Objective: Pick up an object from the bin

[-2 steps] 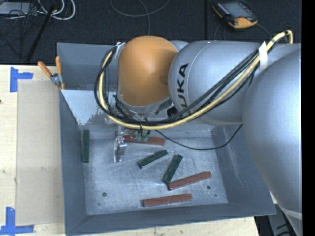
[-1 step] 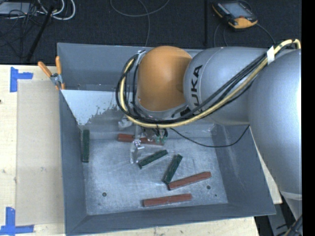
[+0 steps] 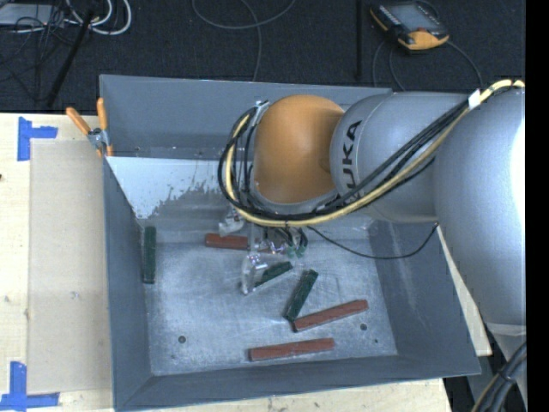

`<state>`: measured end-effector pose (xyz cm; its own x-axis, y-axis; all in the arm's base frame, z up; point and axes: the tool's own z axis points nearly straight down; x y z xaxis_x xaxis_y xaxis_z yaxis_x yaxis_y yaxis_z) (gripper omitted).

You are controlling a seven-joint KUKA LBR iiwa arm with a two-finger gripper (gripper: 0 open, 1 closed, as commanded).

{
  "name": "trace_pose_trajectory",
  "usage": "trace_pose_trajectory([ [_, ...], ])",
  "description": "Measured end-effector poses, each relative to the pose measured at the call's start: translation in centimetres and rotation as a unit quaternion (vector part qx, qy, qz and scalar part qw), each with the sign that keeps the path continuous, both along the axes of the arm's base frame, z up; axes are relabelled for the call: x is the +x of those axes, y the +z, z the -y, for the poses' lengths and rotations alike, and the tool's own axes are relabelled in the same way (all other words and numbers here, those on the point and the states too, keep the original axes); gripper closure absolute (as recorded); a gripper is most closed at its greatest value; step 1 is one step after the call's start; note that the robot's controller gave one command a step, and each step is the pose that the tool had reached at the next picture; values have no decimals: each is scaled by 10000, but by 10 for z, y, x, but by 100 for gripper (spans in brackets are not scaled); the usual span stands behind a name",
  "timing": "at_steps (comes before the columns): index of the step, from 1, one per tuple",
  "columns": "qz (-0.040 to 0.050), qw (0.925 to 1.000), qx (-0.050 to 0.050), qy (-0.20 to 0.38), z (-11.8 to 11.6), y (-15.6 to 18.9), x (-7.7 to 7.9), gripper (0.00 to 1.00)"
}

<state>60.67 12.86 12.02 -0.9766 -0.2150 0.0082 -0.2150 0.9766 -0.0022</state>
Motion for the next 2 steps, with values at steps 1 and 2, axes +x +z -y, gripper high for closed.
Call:
trace_pose_trajectory([
  [1,78,9990,39,438,17,-45,-10,100],
  [2,81,9990,37,429,18,-47,-11,0],
])
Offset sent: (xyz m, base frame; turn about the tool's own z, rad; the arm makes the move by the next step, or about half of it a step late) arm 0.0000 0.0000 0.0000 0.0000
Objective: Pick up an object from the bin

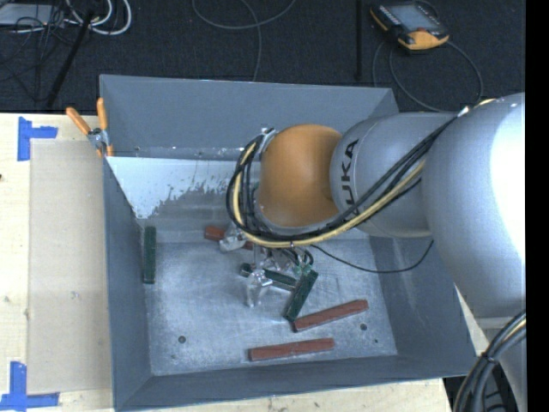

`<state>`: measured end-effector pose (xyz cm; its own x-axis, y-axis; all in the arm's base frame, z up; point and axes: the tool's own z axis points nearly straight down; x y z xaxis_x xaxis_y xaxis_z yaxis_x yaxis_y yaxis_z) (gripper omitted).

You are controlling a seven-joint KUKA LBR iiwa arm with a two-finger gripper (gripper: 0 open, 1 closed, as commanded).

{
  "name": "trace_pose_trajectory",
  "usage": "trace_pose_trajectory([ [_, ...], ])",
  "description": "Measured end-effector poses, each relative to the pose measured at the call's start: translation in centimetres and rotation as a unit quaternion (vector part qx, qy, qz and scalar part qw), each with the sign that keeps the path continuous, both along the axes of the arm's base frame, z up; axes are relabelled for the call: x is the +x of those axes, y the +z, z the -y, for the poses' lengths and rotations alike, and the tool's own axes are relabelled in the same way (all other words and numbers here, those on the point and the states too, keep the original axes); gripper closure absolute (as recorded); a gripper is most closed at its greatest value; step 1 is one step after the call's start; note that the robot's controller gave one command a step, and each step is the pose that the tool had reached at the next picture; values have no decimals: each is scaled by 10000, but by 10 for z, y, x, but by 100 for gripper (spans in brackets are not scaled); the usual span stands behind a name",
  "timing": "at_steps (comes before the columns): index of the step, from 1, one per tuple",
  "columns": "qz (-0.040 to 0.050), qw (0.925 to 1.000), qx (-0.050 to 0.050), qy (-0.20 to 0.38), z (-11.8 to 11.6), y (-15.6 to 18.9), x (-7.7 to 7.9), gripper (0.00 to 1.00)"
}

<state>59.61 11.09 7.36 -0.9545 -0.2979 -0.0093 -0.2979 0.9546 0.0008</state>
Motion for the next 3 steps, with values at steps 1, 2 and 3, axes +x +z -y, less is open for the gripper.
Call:
trace_pose_trajectory([
  [1,0,10000,1,-2,0,0,0,0],
  [2,14,10000,4,82,97,2,-19,100],
  [3,13,10000,4,78,97,2,-19,100],
])
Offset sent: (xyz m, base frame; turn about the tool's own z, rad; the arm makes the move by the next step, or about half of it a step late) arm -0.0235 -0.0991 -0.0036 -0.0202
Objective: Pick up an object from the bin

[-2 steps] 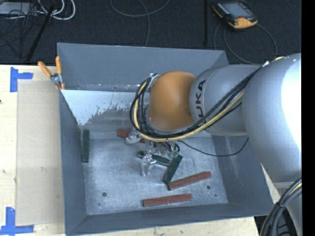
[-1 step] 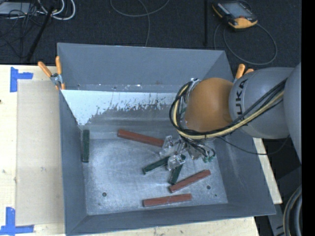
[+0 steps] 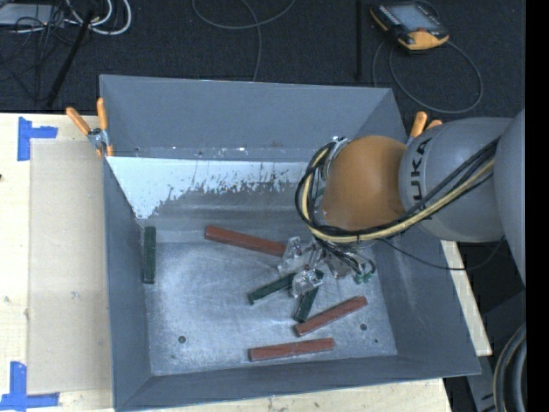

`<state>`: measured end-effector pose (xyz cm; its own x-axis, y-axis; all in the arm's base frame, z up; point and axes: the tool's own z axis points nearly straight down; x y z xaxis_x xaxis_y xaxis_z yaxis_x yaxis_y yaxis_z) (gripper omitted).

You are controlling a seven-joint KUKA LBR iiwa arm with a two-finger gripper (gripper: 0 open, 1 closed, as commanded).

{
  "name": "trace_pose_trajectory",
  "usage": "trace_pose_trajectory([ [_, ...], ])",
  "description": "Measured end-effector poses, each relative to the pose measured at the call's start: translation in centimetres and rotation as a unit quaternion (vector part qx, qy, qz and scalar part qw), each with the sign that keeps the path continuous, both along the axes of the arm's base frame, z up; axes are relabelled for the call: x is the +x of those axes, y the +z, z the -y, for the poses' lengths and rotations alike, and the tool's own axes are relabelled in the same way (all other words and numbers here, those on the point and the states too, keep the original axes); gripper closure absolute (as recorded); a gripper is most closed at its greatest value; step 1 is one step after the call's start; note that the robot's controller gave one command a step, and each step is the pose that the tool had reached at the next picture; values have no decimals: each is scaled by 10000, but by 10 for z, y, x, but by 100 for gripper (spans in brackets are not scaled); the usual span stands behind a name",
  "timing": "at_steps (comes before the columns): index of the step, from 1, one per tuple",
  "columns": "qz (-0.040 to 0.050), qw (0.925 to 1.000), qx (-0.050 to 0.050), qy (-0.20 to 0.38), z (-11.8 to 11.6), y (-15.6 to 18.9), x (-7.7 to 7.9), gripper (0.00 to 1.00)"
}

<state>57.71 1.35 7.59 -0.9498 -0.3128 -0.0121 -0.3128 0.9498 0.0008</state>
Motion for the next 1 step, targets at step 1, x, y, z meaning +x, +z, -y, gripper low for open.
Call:
trace_pose_trajectory([
  [1,-46,9991,-19,410,-5,129,2,100],
])
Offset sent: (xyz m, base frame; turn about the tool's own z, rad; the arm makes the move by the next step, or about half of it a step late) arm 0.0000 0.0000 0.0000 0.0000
